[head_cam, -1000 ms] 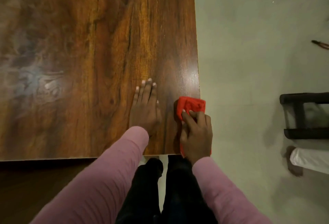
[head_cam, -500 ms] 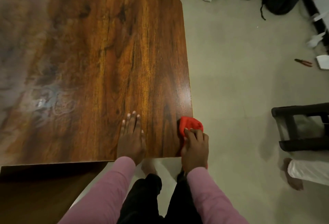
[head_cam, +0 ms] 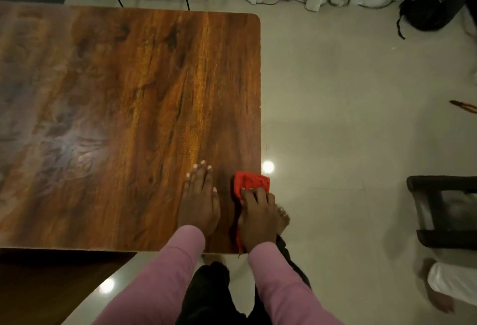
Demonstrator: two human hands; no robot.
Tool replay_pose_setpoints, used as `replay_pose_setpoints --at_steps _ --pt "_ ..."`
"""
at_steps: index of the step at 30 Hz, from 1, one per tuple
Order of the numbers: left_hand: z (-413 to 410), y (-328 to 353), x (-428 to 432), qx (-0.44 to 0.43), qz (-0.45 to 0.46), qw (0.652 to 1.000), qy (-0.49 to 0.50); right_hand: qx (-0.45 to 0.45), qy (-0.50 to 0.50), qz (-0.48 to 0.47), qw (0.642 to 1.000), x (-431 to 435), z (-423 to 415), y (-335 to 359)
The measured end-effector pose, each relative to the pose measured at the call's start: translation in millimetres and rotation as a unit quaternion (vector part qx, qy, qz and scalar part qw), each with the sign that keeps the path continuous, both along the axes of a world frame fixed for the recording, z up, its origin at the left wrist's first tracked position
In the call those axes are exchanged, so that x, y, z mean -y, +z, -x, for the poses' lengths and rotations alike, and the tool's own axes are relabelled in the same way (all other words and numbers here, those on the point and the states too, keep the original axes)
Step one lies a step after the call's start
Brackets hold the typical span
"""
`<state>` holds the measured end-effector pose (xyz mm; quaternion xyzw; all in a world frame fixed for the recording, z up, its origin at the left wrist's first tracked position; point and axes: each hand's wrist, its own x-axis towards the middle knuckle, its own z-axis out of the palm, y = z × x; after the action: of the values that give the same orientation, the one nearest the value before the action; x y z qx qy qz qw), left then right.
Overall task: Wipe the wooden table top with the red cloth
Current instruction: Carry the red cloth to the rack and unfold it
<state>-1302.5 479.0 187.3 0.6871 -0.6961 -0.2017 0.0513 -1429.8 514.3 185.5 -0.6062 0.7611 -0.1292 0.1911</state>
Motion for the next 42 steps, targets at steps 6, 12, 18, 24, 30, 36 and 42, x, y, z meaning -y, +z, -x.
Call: replay_pose_setpoints --at_steps 6,12,18,24,30,36,42 --pt "85 31 29 -0.08 -0.068 0.992 0.07 0.433 -0.17 -0.125 0.876 68 119 27" --pt "178 61 67 -0.465 -0.189 0.837 0.218 0.635 -0.244 -0.093 0.727 109 212 66" --pt "237 88 111 -0.594 -0.289 0.714 0.231 0.635 -0.192 -0.112 0.74 147 256 95" --pt "266 88 159 -0.579 -0.247 0.731 0.264 0.544 -0.138 -0.103 0.821 208 284 98" --pt "279 86 236 -0.598 -0.222 0.711 0.296 0.436 -0.087 -0.098 0.89 293 314 97" --pt "280 94 345 -0.621 -0.237 0.689 0.29 0.452 -0.109 -0.082 0.881 387 316 104" --pt "269 114 436 -0.632 -0.224 0.692 0.269 0.489 -0.112 -0.07 0.862 472 305 121"
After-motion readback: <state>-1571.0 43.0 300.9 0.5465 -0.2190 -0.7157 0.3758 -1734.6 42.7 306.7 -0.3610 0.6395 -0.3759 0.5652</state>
